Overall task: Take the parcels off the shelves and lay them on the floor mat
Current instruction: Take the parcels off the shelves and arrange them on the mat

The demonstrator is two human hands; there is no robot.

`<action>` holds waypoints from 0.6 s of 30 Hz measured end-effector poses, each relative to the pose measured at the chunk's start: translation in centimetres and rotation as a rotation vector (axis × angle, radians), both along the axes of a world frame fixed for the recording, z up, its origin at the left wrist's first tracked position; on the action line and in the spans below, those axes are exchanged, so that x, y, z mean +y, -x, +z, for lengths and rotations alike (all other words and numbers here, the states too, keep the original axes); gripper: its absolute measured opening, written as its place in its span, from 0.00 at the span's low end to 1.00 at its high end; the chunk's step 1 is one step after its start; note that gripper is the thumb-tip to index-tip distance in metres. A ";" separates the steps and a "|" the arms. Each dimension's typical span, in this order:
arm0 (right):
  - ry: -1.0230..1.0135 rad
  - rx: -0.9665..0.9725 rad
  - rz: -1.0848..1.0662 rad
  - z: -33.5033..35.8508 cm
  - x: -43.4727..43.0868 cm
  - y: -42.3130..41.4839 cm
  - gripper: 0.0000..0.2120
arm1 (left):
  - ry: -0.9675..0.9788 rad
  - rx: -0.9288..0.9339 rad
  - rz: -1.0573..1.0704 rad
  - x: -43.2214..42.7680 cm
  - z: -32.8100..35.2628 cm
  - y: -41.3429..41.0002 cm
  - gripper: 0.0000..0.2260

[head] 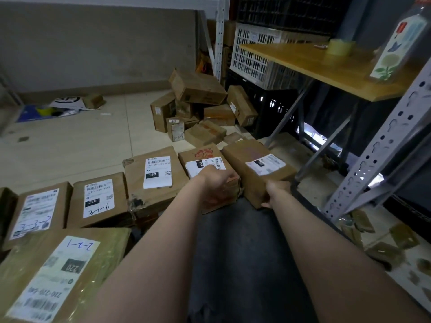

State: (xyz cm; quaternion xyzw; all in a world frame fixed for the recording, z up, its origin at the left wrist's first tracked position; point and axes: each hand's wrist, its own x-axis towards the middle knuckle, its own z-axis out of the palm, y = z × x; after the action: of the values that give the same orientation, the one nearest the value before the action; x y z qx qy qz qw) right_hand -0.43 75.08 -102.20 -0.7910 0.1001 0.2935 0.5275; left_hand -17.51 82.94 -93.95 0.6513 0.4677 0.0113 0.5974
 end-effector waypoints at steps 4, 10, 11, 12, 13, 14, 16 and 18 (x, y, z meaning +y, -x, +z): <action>0.010 -0.019 0.060 -2.5 -0.3 0.9 0.40 | -0.033 0.077 -0.015 0.4 -1.5 0.9 0.23; 0.120 -0.354 0.208 -3.8 0.1 1.2 0.39 | -0.097 0.108 -0.067 0.6 -2.4 1.1 0.17; 0.121 -0.355 0.260 -3.8 0.3 1.1 0.38 | -0.100 0.088 -0.068 0.5 -2.5 0.9 0.16; 0.112 -0.333 0.310 -3.8 0.4 1.0 0.38 | -0.085 0.072 -0.054 0.4 -2.5 0.7 0.16; 0.098 -0.307 0.362 -3.6 0.6 1.0 0.38 | -0.068 0.056 -0.038 0.2 -2.6 0.6 0.17; 0.087 -0.286 0.409 -3.4 0.7 1.1 0.37 | -0.065 0.053 -0.028 0.1 -2.6 0.3 0.18; 0.049 -0.257 0.469 -3.3 0.9 1.2 0.36 | -0.077 0.060 -0.033 -0.2 -2.8 0.0 0.19; 0.015 -0.238 0.480 -3.4 1.0 1.4 0.35 | -0.063 0.046 -0.037 -0.3 -3.1 -0.4 0.17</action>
State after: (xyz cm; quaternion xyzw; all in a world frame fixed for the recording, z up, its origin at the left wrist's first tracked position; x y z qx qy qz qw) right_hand -1.80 76.05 -105.61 -0.8248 -0.1510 0.3142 0.4451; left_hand -17.12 82.61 -97.04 0.6783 0.4688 0.0001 0.5658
